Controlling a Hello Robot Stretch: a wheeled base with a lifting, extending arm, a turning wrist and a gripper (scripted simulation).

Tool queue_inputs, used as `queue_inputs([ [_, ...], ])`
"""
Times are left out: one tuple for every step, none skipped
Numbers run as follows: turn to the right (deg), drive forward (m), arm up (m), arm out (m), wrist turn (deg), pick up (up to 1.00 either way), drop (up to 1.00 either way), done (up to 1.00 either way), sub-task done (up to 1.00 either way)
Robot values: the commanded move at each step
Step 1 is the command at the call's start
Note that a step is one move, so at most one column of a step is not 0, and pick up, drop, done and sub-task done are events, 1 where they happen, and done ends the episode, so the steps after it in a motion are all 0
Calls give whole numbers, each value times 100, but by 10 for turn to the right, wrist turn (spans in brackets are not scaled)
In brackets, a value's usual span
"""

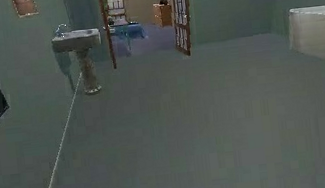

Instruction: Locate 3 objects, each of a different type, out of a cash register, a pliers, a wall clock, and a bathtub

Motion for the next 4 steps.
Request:
queue_inputs([
  [0,100,0,0,0,0,0,0,0],
  [0,100,0,0,0,0,0,0,0],
  [0,100,0,0,0,0,0,0,0],
  [0,100,0,0,0,0,0,0,0],
])
